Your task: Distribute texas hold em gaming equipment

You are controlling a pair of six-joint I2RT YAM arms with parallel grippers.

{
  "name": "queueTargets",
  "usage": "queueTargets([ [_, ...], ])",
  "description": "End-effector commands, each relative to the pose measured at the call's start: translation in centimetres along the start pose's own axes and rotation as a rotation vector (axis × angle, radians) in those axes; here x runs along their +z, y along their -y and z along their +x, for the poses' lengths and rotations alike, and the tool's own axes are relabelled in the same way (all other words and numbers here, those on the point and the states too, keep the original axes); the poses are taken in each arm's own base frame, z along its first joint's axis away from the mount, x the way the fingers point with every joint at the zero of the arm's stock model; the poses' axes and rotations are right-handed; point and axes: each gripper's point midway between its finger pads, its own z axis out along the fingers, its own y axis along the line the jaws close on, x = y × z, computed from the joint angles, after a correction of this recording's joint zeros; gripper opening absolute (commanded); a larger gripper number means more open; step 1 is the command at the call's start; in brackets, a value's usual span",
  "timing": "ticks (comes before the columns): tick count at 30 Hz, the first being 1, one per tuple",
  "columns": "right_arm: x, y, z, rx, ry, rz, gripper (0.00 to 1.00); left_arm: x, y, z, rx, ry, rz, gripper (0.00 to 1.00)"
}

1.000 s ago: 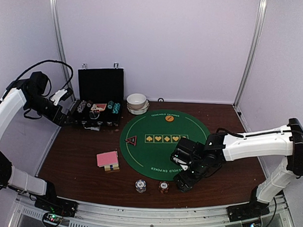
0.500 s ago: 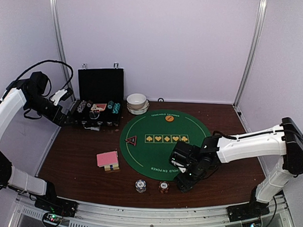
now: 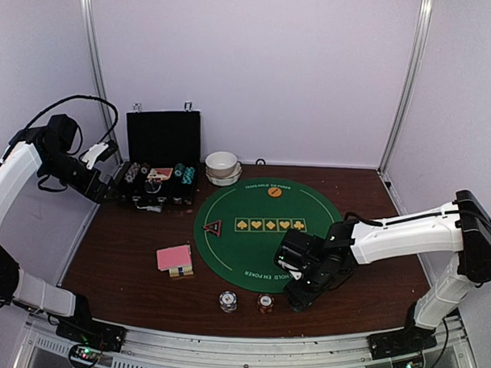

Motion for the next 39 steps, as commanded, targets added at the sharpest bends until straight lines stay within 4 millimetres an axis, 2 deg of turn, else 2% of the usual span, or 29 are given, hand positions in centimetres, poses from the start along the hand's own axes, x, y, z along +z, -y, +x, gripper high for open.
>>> queueTargets([
  [1,0.1,0.7,-0.1,-0.008,0.003,0.031,0.61,-1.0,0.1,-1.0,0.009,0.042,-0.004,0.98],
  [8,0.3,0.6,0.2,-0.009,-0.006,0.021,0.60,-1.0,0.0,-1.0,0.009,0.041,-0.005,0.98],
  [14,0.4,0.6,0.3,-0.009,-0.013,0.020,0.52,-1.0,0.1,-1.0,0.010,0.041,-0.004,0.97],
  [22,0.6,0.5,0.5,-0.010,-0.020,0.011,0.51,-1.1,0.0,-1.2,0.012,0.044,-0.004,0.98],
  [31,0.3,0.4,0.3,-0.020,-0.018,0.007,0.25,-1.2,0.1,-1.2,0.013,0.044,-0.006,0.98],
  [39,-1.9,0.2,-1.1,-0.040,0.006,0.013,0.17,-1.2,0.1,-1.2,0.016,0.044,-0.004,0.98],
])
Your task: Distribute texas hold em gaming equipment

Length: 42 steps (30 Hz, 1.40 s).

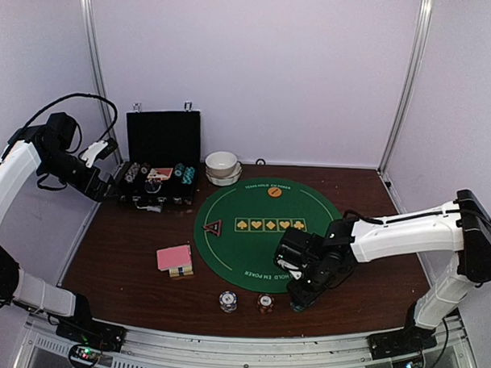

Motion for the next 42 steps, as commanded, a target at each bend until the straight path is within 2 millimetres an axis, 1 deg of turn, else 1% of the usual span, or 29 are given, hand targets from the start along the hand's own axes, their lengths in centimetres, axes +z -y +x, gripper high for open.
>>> queueTargets([
  [1,-2.0,0.1,-1.3,-0.017,0.023,0.011,0.17,-0.8,0.1,-0.8,0.009,0.034,0.001,0.97],
  [4,-3.1,0.0,-1.9,-0.021,0.030,0.011,0.16,-0.8,0.2,-0.8,0.010,0.034,0.005,0.97],
  [7,-4.4,0.7,-2.7,-0.008,0.037,0.030,0.14,-0.8,0.1,-0.9,0.012,0.035,0.003,0.98],
  [10,-6.0,1.8,-4.6,0.036,0.064,0.039,0.13,-0.8,0.1,-0.9,0.016,0.035,0.001,0.98],
  [14,-7.5,5.2,-8.4,0.139,0.118,0.090,0.12,-0.9,0.1,-0.8,0.017,0.034,-0.003,0.98],
  [16,-7.7,7.0,-10.6,0.205,0.146,0.100,0.12,-0.8,0.0,-0.7,0.016,0.030,-0.004,0.98],
  [17,-7.5,8.4,-11.8,0.246,0.156,0.107,0.11,-0.8,0.0,-0.7,0.015,0.029,-0.003,0.97],
  [19,-7.4,10.4,-14.2,0.306,0.190,0.113,0.11,-0.8,0.1,-0.6,0.015,0.028,-0.001,0.98],
  [21,-6.9,12.5,-16.6,0.359,0.219,0.114,0.10,-0.7,0.1,-0.6,0.017,0.028,0.003,0.98],
  [24,-5.6,15.9,-19.9,0.419,0.234,0.141,0.09,-0.7,0.3,-0.7,0.018,0.031,0.011,0.98],
  [28,-3.0,19.9,-23.4,0.467,0.240,0.170,0.08,-0.7,0.4,-0.7,0.024,0.033,0.016,0.98],
  [30,-2.3,21.5,-25.2,0.490,0.261,0.174,0.07,-0.6,0.5,-0.6,0.025,0.030,0.022,0.98],
  [34,-0.1,24.1,-27.3,0.527,0.279,0.191,0.07,-0.3,0.5,-0.4,0.021,0.022,0.036,0.97],
  [36,0.8,25.0,-27.9,0.542,0.285,0.190,0.08,-0.1,0.5,-0.4,0.019,0.020,0.040,0.97],
  [39,2.3,26.1,-28.5,0.561,0.290,0.185,0.09,0.0,0.5,-0.5,0.017,0.019,0.046,0.97],
  [42,3.7,26.8,-28.6,0.574,0.287,0.182,0.10,0.1,0.5,-0.4,0.016,0.017,0.049,0.98],
])
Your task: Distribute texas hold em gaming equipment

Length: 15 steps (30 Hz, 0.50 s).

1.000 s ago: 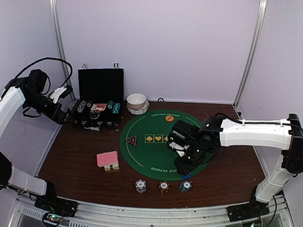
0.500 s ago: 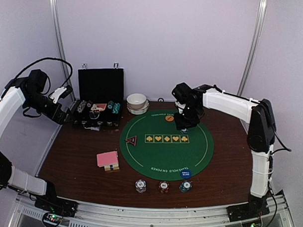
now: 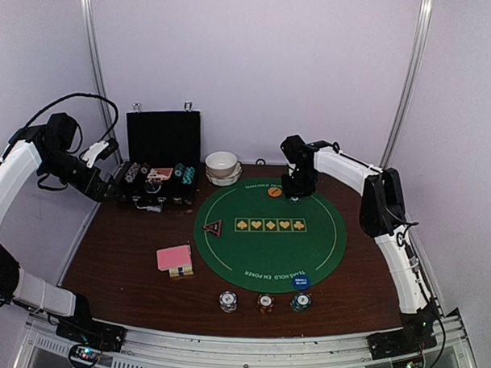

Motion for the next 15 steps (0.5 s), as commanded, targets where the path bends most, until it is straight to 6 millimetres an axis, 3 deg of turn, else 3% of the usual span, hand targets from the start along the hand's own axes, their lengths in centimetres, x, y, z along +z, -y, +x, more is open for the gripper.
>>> queueTargets([
  [1,1.0,0.6,-1.4,0.014,0.037,-0.001,0.10,0.0,0.1,-0.4,0.010,0.013,0.018,0.97],
  [8,3.3,0.5,-0.9,0.029,0.008,-0.016,0.14,0.3,-0.1,-0.3,0.006,0.004,0.022,0.98],
  [15,3.5,0.6,-1.3,0.040,0.017,-0.021,0.60,0.5,-0.1,-0.1,0.001,-0.005,0.025,0.98],
])
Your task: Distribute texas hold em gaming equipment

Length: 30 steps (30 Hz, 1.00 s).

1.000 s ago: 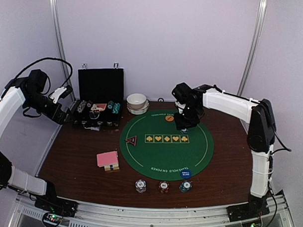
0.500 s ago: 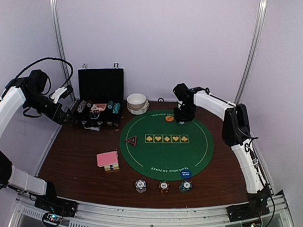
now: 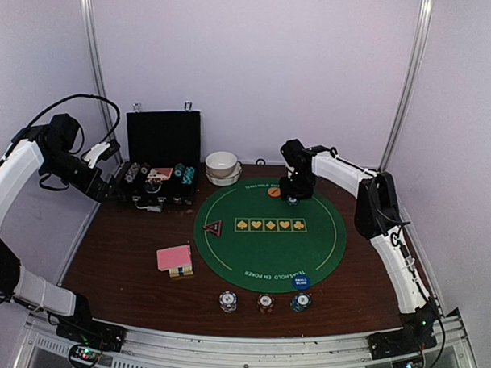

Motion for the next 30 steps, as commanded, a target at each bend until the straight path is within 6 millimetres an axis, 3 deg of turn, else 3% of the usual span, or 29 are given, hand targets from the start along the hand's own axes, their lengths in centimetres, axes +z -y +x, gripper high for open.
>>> queueTargets([
  [1,0.1,0.2,-1.1,0.013,0.025,-0.010,0.65,0.0,-0.1,-0.1,0.009,0.006,0.009,0.97],
  [3,-0.7,0.0,-1.7,0.009,0.043,-0.017,0.72,0.0,0.0,-0.1,0.008,0.005,0.008,0.98],
  [6,-2.3,-0.2,-2.6,0.003,0.069,-0.031,0.74,-0.1,0.0,-0.1,0.008,0.007,0.007,0.98],
  [11,-7.1,-1.1,-3.8,-0.020,0.119,-0.060,0.75,-0.3,0.1,-0.2,0.012,0.015,0.007,0.98],
  [15,-11.6,-2.8,-2.4,-0.080,0.140,-0.082,0.77,-0.5,0.2,-0.3,0.011,0.022,0.003,0.97],
  [20,-16.6,-5.0,2.9,-0.179,0.144,-0.089,0.81,-0.8,0.4,-0.2,0.015,0.028,-0.001,0.98],
  [27,-19.1,-5.6,16.0,-0.277,0.000,-0.083,0.89,-0.8,0.5,0.0,0.023,0.029,-0.003,0.98],
  [30,-19.3,-4.6,21.3,-0.313,-0.082,-0.043,0.89,-0.9,0.4,-0.1,0.022,0.031,-0.004,0.98],
])
